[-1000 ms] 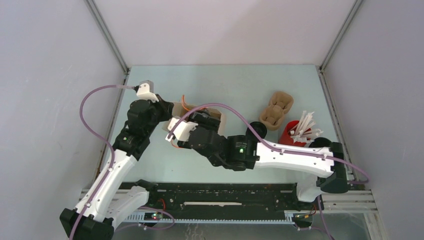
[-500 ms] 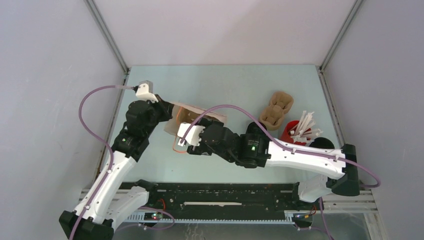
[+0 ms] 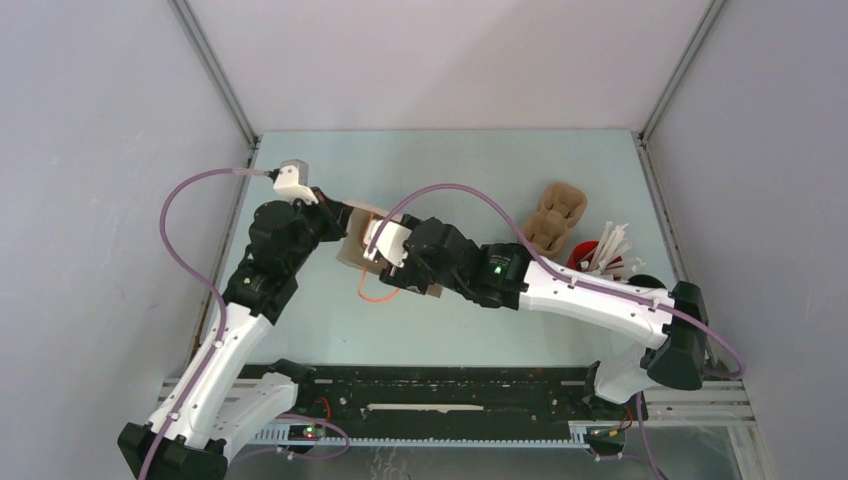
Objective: Pack the takeout coffee
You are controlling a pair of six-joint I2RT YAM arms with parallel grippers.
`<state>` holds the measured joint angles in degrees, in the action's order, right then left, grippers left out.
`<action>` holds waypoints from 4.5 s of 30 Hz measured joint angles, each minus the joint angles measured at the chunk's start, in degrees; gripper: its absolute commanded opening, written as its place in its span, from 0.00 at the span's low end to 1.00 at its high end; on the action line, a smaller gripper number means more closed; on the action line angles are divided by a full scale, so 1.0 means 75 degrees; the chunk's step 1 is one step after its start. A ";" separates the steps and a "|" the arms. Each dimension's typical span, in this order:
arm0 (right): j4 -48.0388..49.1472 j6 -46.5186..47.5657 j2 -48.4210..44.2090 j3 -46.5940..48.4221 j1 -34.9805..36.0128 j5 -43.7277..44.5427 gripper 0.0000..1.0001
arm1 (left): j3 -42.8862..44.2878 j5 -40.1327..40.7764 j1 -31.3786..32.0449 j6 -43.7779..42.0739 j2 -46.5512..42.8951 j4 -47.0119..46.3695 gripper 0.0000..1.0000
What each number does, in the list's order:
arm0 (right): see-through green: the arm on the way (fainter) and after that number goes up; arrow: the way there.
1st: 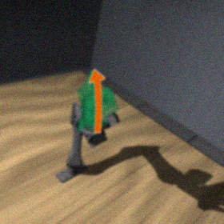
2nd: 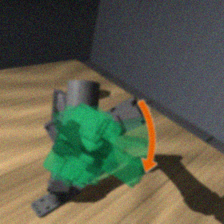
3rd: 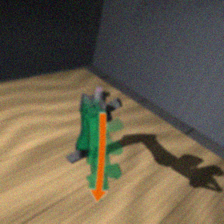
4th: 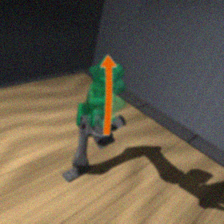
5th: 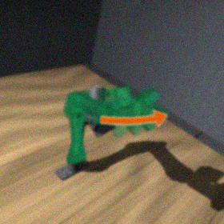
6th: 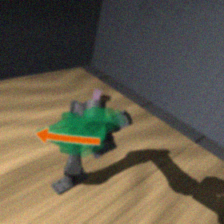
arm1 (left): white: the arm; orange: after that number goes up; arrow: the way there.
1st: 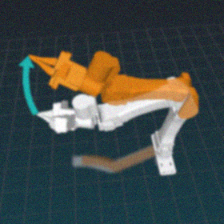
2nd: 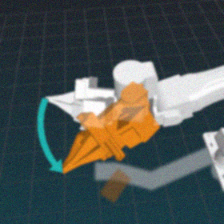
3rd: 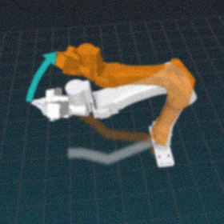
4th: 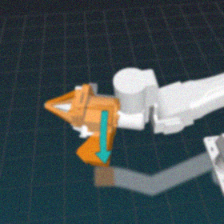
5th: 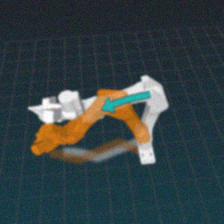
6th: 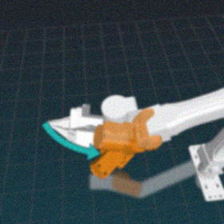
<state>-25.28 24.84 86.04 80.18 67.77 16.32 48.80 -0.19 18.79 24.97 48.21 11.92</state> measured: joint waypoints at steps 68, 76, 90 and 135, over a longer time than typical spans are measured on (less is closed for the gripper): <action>0.0545 0.0256 0.1224 -0.0562 0.0449 0.1052 0.24 | -0.0667 -0.0254 0.0775 -0.0734 -0.1157 -0.0274 0.00; 0.0568 0.0361 0.1224 -0.0641 0.0484 0.1425 0.24 | -0.1478 -0.0420 0.0781 -0.0580 -0.1941 0.0326 0.00; 0.0391 0.0793 0.0641 -0.1113 0.0536 0.1411 0.22 | -0.1533 -0.0434 0.0781 -0.0530 -0.1999 0.0495 0.00; -0.0294 0.0516 0.1303 -0.0970 0.0775 0.1950 0.22 | -0.3279 -0.0600 0.0868 0.0874 -0.2710 -0.1883 0.00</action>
<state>-27.49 28.71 95.81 72.90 73.58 30.94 24.21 -4.69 25.30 31.53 27.88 -2.20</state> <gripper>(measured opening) 0.766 0.003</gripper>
